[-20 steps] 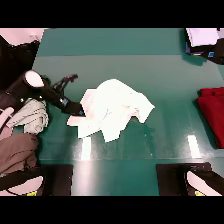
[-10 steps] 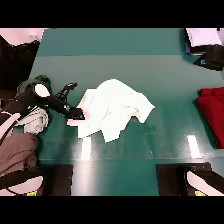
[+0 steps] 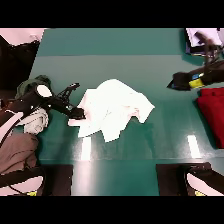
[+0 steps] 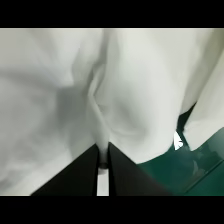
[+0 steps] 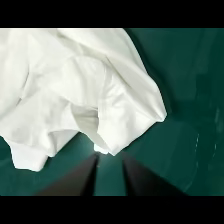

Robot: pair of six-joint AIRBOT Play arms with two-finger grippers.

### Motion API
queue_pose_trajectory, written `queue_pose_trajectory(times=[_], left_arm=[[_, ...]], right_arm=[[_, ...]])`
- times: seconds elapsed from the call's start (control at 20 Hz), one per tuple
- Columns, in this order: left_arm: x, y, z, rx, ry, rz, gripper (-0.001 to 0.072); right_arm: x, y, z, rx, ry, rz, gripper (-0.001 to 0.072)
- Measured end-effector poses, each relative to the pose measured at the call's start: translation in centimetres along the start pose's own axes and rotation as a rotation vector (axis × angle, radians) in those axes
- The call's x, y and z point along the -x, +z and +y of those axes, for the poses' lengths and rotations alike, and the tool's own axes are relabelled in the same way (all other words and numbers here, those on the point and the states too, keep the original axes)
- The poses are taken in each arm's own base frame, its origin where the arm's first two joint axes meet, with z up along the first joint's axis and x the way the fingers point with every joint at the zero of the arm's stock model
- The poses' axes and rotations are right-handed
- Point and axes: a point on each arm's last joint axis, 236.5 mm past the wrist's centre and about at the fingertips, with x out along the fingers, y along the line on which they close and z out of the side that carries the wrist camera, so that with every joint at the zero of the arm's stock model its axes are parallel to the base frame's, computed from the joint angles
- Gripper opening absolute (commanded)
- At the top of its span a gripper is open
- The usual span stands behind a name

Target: Fold the shirts.

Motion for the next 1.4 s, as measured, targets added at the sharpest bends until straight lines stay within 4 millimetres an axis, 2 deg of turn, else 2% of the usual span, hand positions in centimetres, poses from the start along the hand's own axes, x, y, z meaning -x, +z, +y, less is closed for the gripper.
queue_pose_trajectory(times=[0.1,0.15,0.35,0.55,0.6,0.65,0.75,0.9,1.0,1.1,1.2,1.3,1.4], left_arm=[[1.3,0.8,-0.8,-0.040,0.001,-0.013,0.0027],[2.1,1.4,-1.1,-0.063,0.009,-0.029,0.0027],[5.2,3.0,-1.6,-0.139,0.074,-0.083,0.0028],[6.4,3.3,-1.4,-0.164,0.116,-0.094,0.0028],[6.5,3.3,-1.3,-0.162,0.120,-0.094,0.0028],[6.6,3.3,-1.3,-0.161,0.124,-0.094,0.0028],[6.7,3.3,-1.2,-0.157,0.129,-0.095,0.0028],[7.1,3.3,-1.3,-0.152,0.135,-0.103,0.0027],[8.1,3.7,-1.7,-0.160,0.150,-0.133,0.0027],[10.7,4.7,-2.4,-0.187,0.190,-0.200,0.0027],[14.8,5.9,-3.7,-0.233,0.249,-0.301,0.0027],[20.0,6.8,-5.9,-0.287,0.302,-0.431,0.0027],[25.6,7.0,-9.0,-0.344,0.337,-0.571,0.0027]], right_arm=[[-2.9,-1.8,-0.9,-0.024,-0.005,0.075,0.0718],[-4.4,-2.8,-1.4,-0.040,-0.008,0.117,0.0678],[-10.2,-6.2,-2.5,-0.117,0.009,0.249,0.0678],[-14.4,-7.8,-1.5,-0.139,0.042,0.297,0.0678],[-15.4,-8.0,-1.1,-0.135,0.047,0.302,0.0604],[-16.2,-8.3,-0.8,-0.128,0.050,0.308,0.0449],[-17.6,-8.8,-0.2,-0.114,0.051,0.316,0.0020],[-18.1,-8.7,0.1,-0.085,0.051,0.304,0.0016],[-16.9,-7.8,0.1,-0.049,0.043,0.258,0.0016],[-13.9,-5.6,-0.1,-0.010,0.028,0.164,0.0015],[-9.0,-2.6,-0.1,0.027,0.016,0.028,0.0013],[-2.6,0.7,0.1,0.052,0.000,-0.146,0.0013],[4.7,3.0,0.5,0.072,-0.017,-0.324,0.0012]])
